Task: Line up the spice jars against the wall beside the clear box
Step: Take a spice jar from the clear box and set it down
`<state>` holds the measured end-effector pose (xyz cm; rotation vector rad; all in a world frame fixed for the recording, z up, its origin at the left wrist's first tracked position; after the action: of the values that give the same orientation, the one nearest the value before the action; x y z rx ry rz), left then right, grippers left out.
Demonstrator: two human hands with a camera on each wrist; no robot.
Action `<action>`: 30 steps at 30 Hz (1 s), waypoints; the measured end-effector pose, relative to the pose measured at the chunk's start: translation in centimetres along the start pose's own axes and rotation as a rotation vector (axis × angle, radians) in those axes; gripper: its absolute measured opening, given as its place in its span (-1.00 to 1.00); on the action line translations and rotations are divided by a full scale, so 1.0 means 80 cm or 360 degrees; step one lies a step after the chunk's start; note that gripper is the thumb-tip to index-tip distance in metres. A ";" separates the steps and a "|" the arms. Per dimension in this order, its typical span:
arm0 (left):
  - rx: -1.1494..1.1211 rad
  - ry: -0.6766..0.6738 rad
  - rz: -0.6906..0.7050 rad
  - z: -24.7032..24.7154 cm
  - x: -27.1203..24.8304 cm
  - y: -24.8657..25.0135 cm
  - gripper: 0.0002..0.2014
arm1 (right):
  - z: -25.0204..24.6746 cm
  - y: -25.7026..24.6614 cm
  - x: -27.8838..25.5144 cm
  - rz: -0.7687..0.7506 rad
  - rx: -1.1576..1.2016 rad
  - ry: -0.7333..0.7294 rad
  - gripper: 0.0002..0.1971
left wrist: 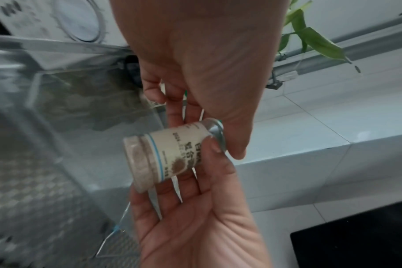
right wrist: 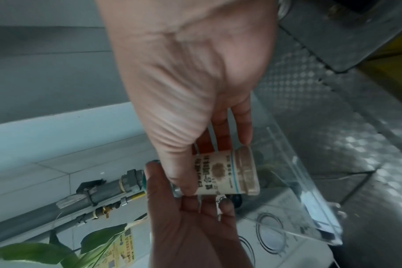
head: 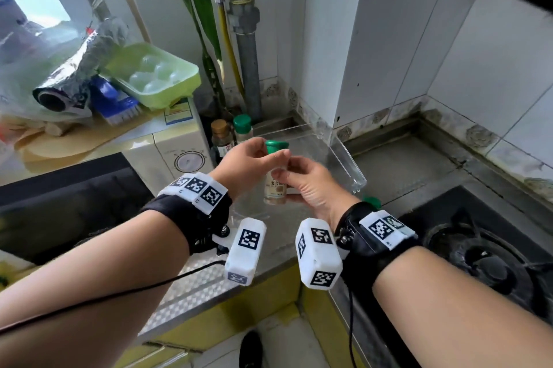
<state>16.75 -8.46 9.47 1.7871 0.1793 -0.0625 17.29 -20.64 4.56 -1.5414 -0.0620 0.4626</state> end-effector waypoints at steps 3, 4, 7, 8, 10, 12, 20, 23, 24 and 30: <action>0.0172 0.0006 0.0127 -0.011 0.025 0.030 -0.70 | -0.006 -0.023 0.026 -0.0059 -0.0014 0.0078 -0.82; 0.0292 0.0031 0.0185 -0.017 0.034 0.041 -0.68 | -0.009 -0.029 0.036 -0.0065 -0.0008 0.0108 -0.80; 0.0742 0.0177 0.0418 -0.044 0.064 0.072 -0.66 | -0.015 -0.043 0.072 -0.0068 -0.0061 0.0231 -0.71; 0.0872 0.0192 0.0460 -0.051 0.072 0.077 -0.66 | -0.016 -0.044 0.082 -0.0061 -0.0109 0.0257 -0.70; 0.1105 0.0157 0.0429 -0.062 0.091 0.076 -0.62 | -0.014 -0.044 0.107 -0.0066 -0.0232 0.0310 -0.68; 0.1270 0.0078 0.0335 -0.068 0.104 0.066 -0.55 | -0.011 -0.042 0.123 -0.0074 -0.0405 0.0360 -0.64; 0.1386 -0.0088 0.0304 -0.075 0.127 0.047 -0.59 | 0.009 -0.035 0.165 -0.0052 -0.0657 0.0347 -0.67; 0.1391 -0.0137 0.0307 -0.075 0.132 0.046 -0.59 | 0.012 -0.033 0.168 -0.0037 -0.0654 0.0327 -0.67; 0.1397 -0.0143 0.0304 -0.075 0.133 0.046 -0.60 | 0.013 -0.032 0.169 -0.0033 -0.0660 0.0317 -0.67; 0.1417 -0.0172 0.0302 -0.074 0.133 0.046 -0.60 | 0.012 -0.028 0.169 -0.0015 -0.0646 0.0292 -0.67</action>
<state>27.52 -2.58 12.86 2.6707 -0.1251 -0.1141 29.87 -15.22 3.42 -1.9756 -0.0214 0.3100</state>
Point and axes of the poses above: each hand's wrist, its own x-axis towards the middle knuckle, its own z-axis out of the palm, y = z × x, the point moved 8 cm from there along x, towards the middle knuckle, and after that the axes turned 11 degrees about -x, right-handed, at the moved point
